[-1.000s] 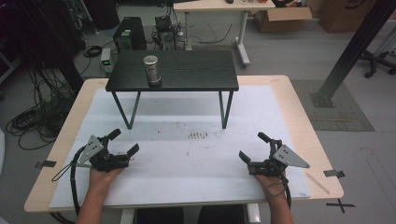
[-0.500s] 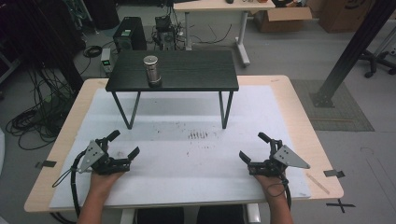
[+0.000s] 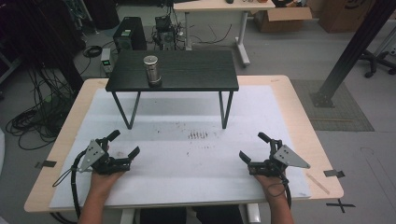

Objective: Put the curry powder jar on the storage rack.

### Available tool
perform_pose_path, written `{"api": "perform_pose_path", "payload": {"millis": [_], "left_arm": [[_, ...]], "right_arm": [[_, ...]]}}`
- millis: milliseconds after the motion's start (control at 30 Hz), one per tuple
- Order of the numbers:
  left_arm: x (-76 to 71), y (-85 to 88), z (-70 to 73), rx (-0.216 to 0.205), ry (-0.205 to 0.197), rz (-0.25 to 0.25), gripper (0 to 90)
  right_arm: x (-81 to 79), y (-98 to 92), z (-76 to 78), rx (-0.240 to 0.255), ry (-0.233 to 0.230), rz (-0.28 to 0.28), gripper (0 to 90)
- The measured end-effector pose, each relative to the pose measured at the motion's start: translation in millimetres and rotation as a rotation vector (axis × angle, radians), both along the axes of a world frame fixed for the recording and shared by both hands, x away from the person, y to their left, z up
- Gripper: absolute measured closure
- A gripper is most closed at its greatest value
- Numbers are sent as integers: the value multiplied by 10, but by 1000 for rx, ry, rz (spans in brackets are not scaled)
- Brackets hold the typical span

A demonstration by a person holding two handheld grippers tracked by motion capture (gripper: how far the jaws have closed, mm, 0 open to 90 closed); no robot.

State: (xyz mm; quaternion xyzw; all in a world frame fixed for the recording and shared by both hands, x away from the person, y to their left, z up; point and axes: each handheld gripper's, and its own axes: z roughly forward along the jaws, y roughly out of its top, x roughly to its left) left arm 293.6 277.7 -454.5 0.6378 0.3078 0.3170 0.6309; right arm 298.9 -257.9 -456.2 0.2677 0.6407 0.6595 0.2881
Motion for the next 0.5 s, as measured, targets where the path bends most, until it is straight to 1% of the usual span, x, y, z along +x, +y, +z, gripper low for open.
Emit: {"api": "perform_pose_path", "payload": {"millis": [100, 200, 300, 400, 500], "left_arm": [[1, 0, 0, 0, 2, 0, 2], [0, -1, 0, -1, 0, 0, 2], [3, 5, 0, -8, 7, 2, 2], [1, 1, -1, -5, 3, 2, 2], [0, 3, -1, -4, 3, 2, 2]], "right_arm": [[6, 2, 1, -1, 6, 1, 0], [1, 0, 0, 0, 1, 0, 0], [2, 0, 0, 0, 1, 1, 0], [-4, 0, -1, 3, -3, 1, 0], [2, 1, 0, -1, 1, 2, 0]]}}
